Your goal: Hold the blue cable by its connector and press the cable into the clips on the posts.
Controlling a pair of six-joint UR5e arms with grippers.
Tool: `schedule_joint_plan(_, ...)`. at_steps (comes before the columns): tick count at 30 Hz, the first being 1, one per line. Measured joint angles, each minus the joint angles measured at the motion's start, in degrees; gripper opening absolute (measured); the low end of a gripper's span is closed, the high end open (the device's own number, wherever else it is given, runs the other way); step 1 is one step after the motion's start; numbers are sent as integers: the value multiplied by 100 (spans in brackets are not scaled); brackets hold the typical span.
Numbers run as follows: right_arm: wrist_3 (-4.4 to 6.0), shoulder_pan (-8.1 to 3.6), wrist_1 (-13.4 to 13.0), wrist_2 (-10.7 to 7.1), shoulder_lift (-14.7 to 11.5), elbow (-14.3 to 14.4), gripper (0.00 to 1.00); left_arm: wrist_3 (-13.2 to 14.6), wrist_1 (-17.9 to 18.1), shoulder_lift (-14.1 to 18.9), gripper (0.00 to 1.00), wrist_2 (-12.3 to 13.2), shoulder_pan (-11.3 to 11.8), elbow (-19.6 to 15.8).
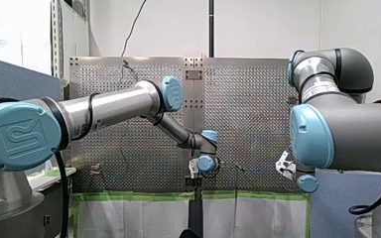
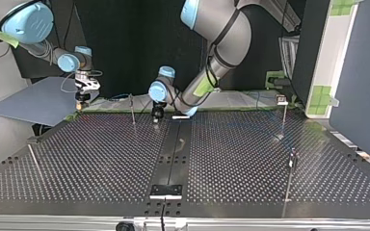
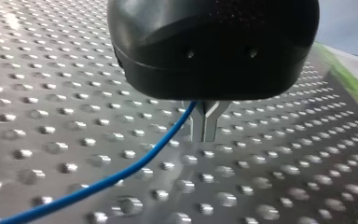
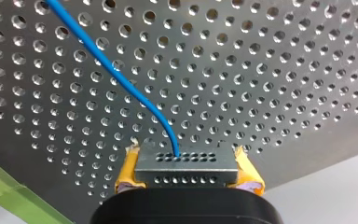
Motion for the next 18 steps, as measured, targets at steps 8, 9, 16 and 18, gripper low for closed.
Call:
schedule_joint_plan(8,273,-66,-25,34,0,-47,0,-30,-59,36,0,40,41,-47)
schedule_joint_plan(9,326,-79,-29,46,0,-58,0,-31,-61,37,0,39,45,-53)
schedule_joint_plan(16,577,-128,-142,110,0,-80,0,-26,-68,38,0,42,85,-79)
schedule_joint_plan(18,558,-124,-149,100,0,-86,0,-25,-62,38,0,59,88,-110)
